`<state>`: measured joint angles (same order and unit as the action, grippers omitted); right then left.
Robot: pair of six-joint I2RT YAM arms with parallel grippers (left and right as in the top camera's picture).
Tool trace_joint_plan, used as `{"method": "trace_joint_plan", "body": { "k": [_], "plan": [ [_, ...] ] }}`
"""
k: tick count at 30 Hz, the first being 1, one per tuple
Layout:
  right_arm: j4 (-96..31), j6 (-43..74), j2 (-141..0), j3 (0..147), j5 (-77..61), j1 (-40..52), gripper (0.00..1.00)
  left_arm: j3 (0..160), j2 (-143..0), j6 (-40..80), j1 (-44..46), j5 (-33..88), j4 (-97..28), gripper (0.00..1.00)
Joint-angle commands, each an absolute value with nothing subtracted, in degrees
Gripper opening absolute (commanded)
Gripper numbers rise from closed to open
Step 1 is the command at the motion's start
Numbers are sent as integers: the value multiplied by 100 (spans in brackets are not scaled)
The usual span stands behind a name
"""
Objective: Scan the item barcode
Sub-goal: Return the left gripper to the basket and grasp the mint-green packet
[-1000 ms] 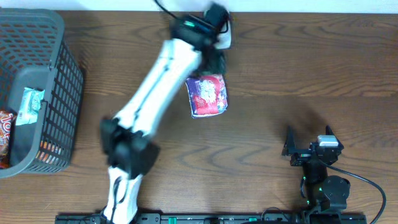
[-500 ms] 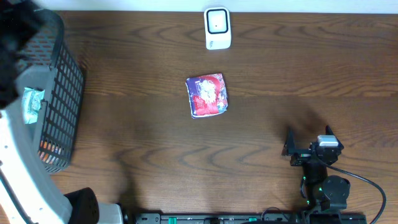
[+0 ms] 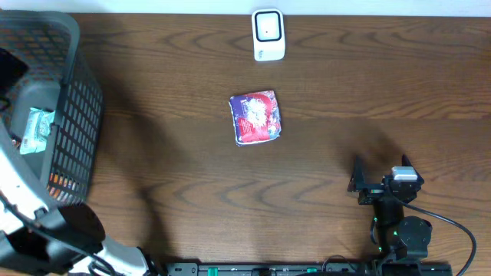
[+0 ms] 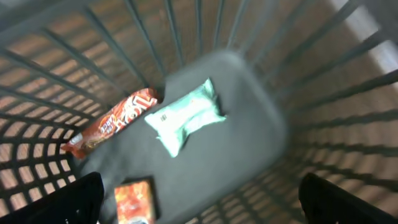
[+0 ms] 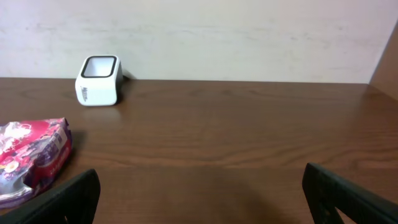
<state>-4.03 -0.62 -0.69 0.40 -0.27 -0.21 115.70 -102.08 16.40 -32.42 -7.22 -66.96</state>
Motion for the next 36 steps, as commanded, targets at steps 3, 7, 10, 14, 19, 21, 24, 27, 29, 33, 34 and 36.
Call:
{"method": "trace_joint_plan", "body": {
  "k": [3,7,10,14,19,21,24,27,29,33,34,36],
  "plan": [
    [-423,-25,-32,32,-32,21,99,10757,-10648,781,-3258,-967,-5894,100],
    [-423,-23,-32,32,-32,21,99,10328,-10940,298,-3242,-947,-5295,100],
    [-423,-25,-32,32,-32,21,99,10186,-11218,38,-3245,-956,-5057,99],
    [-423,-23,-32,32,-34,21,99,10167,-11747,-263,-3245,-972,-4864,100],
    [-423,-23,-32,32,-32,21,99,10167,-12285,-602,-3245,-1000,-4563,99],
    [-423,-23,-34,32,-32,21,99,10167,-12427,-600,-3245,-998,-4425,100],
    [-423,-25,-34,32,-32,21,99,10162,-12573,-602,-3247,-1031,-4307,99],
    [-423,-23,-34,32,-32,21,99,10162,-12693,-598,-3251,-1037,-4294,98],
    [-423,-25,-34,32,-34,21,99,10156,-12785,-596,-3251,-1035,-4300,98],
    [-423,-25,-34,32,-32,21,99,10101,-12897,-574,-3251,-1011,-4344,91],
    [-423,-25,-32,32,-32,21,99,10064,-12897,-574,-3251,-1011,-4340,85],
    [-423,-23,-32,32,-34,21,99,10060,-12897,-574,-3251,-1013,-4399,54]
  ]
}}
